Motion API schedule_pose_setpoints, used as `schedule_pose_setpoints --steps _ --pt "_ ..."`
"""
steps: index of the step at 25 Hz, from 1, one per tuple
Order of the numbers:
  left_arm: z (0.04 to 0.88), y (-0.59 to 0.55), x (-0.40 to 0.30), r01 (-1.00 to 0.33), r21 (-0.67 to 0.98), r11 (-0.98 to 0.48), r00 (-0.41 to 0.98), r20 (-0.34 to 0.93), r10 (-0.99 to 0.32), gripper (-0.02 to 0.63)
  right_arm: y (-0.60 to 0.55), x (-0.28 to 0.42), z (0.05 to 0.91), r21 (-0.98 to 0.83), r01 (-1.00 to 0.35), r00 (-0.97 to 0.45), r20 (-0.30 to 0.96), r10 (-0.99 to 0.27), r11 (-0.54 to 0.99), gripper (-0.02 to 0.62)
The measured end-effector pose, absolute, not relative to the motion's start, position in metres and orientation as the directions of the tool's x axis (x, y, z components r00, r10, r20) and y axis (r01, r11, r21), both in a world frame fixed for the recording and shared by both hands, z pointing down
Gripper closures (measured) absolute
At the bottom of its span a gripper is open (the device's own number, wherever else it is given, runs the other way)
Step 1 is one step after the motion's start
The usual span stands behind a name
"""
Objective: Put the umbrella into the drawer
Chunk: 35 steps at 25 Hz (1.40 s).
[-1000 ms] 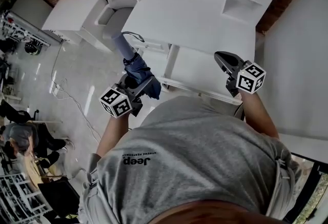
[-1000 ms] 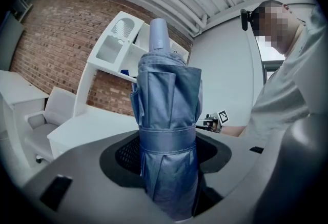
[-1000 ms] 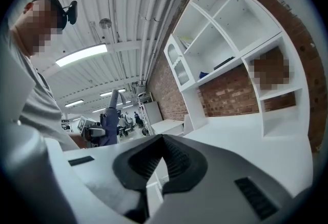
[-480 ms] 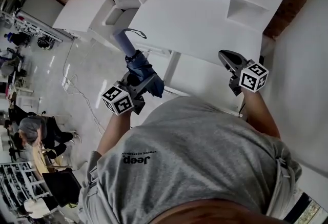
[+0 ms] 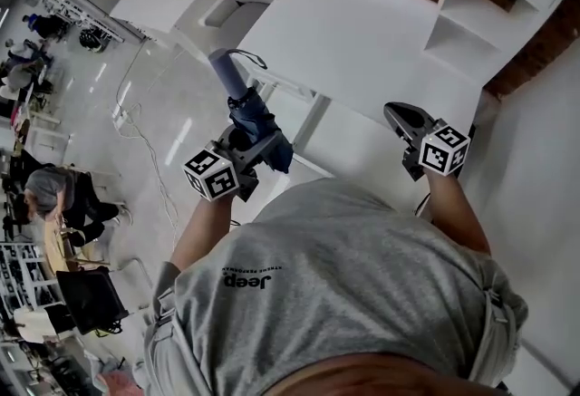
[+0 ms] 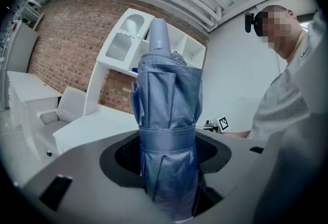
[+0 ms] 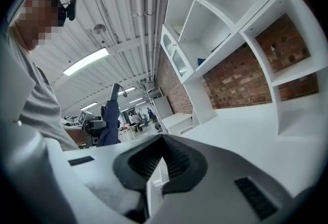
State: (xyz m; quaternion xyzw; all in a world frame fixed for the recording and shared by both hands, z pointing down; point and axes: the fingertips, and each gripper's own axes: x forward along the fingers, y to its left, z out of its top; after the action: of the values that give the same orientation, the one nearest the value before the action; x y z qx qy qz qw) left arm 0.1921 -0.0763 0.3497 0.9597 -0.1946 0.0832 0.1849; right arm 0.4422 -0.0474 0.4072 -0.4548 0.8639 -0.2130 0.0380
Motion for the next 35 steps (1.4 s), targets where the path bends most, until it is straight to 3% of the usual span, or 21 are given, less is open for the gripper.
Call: schedule_pose_setpoints --steps 7,14,26,35 --pt "0.370 -0.086 0.156 -0.470 0.374 -0.799 0.882 0.235 -0.409 0.341 -0.082 0.395 0.418 -0.409 -0.717 -0.671 0.184 -0.718 0.565 0.588" --pt "0.385 -0.103 0.074 -0.515 0.404 -0.756 0.857 0.210 -0.471 0.341 -0.117 0.301 0.425 -0.385 -0.669 -0.736 0.228 -0.637 0.636 0.588" --pt "0.415 -0.151 -0.093 -0.546 0.409 -0.731 0.836 0.205 -0.510 0.341 -0.186 0.152 0.421 -0.301 -0.700 -0.714 0.325 -0.620 0.648 0.588" --pt "0.442 -0.197 -0.133 -0.604 0.342 -0.720 0.797 0.289 -0.531 0.341 -0.242 0.110 0.421 -0.256 -0.664 -0.742 0.337 -0.579 0.703 0.588"
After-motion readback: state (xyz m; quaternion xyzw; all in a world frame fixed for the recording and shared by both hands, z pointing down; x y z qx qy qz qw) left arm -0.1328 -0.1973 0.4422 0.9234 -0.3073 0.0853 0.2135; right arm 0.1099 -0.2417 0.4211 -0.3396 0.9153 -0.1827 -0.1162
